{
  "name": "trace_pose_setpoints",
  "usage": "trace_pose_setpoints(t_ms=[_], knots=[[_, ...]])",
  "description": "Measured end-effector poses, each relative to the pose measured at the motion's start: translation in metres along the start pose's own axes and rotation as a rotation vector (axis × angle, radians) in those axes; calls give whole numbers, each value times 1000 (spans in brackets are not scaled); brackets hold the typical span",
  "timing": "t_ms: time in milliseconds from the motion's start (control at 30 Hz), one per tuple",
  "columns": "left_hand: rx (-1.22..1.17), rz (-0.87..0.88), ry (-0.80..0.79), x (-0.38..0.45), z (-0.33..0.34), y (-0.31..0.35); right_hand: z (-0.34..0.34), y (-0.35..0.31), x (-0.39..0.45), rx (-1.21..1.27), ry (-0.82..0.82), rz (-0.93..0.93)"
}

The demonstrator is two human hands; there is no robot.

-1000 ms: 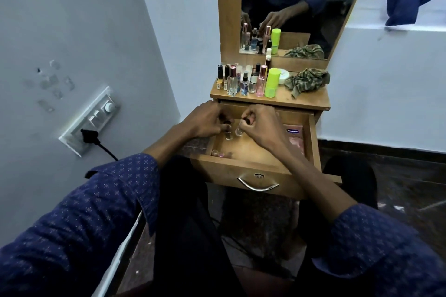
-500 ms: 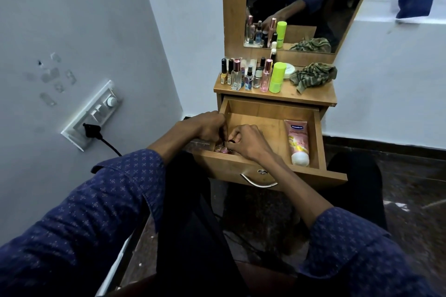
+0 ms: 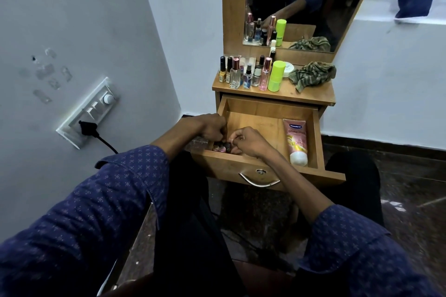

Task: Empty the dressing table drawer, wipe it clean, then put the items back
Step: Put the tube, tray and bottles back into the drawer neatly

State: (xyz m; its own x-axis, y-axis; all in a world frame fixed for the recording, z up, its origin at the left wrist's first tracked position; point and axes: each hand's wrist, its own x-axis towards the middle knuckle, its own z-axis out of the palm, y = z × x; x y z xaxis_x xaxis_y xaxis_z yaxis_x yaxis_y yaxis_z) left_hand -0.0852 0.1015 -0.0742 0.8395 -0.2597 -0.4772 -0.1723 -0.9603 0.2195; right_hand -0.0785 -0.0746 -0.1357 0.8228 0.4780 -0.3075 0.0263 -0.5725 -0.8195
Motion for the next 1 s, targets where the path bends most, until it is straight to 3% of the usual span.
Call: trace_pose_setpoints(t_ms=[333, 667, 833, 1000], knots=[[51, -17, 28, 0, 0, 8, 2, 9, 11, 57, -123, 112], [-33, 14, 253, -6, 1, -4, 0, 10, 12, 16, -118, 112], [-70, -51, 493, -7, -2, -11, -18, -23, -3, -155, 163, -85], [-273, -226, 904, -6, -21, -21, -65, -91, 0, -316, 407, -371]])
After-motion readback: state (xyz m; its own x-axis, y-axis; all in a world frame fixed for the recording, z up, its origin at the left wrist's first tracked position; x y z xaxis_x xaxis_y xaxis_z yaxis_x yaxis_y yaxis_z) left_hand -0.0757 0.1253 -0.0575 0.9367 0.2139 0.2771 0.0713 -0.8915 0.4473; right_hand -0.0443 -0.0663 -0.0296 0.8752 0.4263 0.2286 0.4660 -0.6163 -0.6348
